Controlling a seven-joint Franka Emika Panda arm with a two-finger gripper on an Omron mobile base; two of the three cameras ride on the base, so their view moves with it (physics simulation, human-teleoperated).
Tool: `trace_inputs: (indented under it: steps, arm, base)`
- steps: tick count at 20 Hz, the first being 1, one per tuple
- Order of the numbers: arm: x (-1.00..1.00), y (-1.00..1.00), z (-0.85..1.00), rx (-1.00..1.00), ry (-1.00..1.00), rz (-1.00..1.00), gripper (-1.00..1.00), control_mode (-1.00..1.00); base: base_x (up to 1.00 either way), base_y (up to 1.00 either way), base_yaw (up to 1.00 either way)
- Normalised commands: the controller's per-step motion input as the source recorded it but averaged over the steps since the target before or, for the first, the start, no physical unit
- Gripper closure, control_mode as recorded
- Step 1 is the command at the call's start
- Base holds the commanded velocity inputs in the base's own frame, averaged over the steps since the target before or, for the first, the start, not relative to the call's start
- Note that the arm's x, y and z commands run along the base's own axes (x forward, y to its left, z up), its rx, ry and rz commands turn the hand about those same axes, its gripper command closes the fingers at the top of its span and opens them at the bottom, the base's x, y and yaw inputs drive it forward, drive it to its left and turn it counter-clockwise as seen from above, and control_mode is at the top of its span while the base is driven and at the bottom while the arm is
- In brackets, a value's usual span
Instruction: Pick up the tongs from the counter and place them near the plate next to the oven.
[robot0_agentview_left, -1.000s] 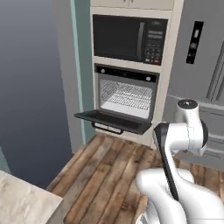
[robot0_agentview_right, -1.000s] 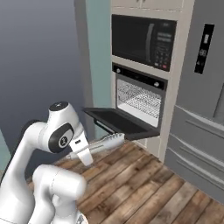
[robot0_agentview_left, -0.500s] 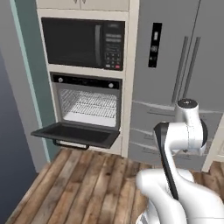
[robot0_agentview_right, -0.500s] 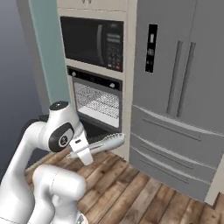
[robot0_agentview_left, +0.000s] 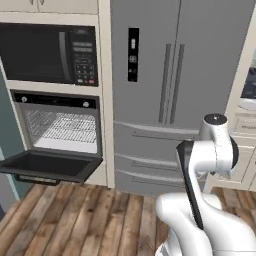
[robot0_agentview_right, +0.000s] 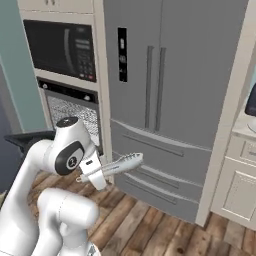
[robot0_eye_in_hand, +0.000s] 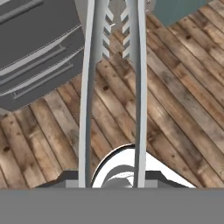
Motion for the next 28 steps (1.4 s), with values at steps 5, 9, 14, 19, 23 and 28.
trace_inputs:
  steps: [5, 9, 14, 19, 23, 28]
  arm:
    - [0.00, 0.00, 0.00, 0.00, 0.00, 0.00, 1.00, 1.00]
    - [0.00, 0.00, 0.00, 0.00, 0.00, 0.00, 1.00, 1.00]
    - [0.00, 0.00, 0.00, 0.00, 0.00, 0.00, 1.00, 1.00]
    - [0.00, 0.00, 0.00, 0.00, 0.00, 0.00, 1.00, 1.00]
    - [0.00, 0.00, 0.00, 0.00, 0.00, 0.00, 1.00, 1.00]
    - [0.00, 0.00, 0.00, 0.00, 0.00, 0.00, 1.00, 1.00]
  base:
    - [0.37, -0.91, -0.18]
    - [0.37, -0.90, -0.21]
    - [0.34, -0.84, -0.23]
    - [0.28, -0.72, -0.18]
    - [0.36, -0.57, -0.12]
    - [0.51, -0.60, -0.06]
